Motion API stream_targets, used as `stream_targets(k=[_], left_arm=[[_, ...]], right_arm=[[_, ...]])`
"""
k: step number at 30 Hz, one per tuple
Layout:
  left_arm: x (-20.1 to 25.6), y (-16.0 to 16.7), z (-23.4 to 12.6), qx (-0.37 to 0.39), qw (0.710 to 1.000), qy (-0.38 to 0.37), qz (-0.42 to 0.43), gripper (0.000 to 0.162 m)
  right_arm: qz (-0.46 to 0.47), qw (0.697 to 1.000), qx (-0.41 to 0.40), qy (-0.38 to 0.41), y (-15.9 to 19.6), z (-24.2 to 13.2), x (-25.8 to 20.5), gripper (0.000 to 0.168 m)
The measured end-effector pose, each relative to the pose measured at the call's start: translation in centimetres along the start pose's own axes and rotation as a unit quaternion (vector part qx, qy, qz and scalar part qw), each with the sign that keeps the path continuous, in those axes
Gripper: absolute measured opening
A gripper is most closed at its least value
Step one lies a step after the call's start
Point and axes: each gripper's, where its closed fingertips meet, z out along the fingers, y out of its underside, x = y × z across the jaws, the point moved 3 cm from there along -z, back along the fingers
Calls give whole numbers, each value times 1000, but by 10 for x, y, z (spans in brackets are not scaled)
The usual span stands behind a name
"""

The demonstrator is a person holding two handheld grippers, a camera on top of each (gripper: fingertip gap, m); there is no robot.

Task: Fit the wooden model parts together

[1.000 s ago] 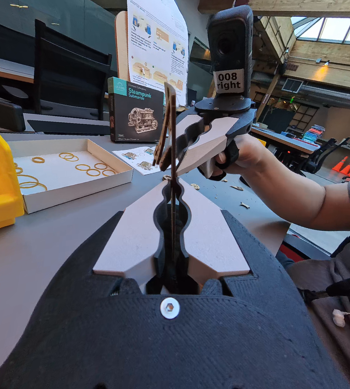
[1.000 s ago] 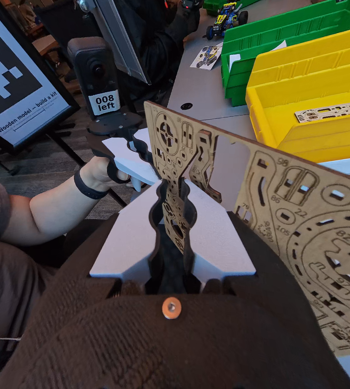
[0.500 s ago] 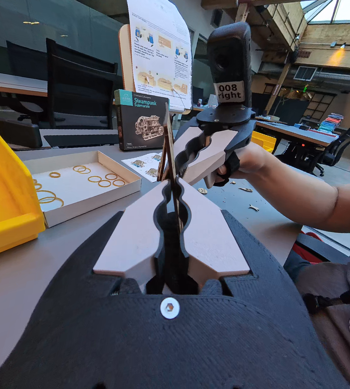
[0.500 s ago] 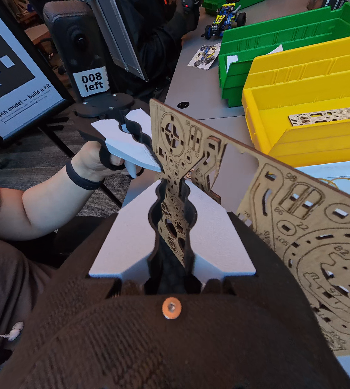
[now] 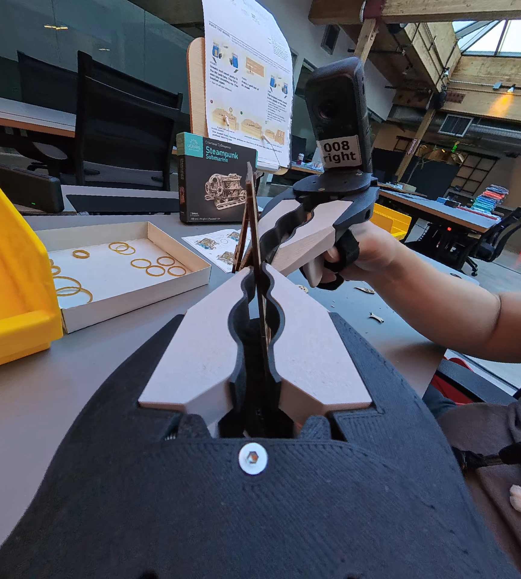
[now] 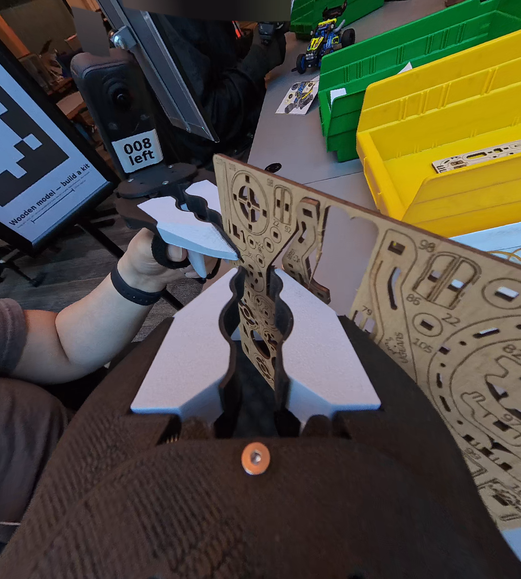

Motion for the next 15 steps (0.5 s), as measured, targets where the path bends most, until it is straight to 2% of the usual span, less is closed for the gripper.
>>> stream_targets(k=[15], left_arm=[[0, 2, -1, 8, 1000, -16, 2, 0]], right_arm=[[7, 1000, -13, 13, 1, 1, 0, 13]])
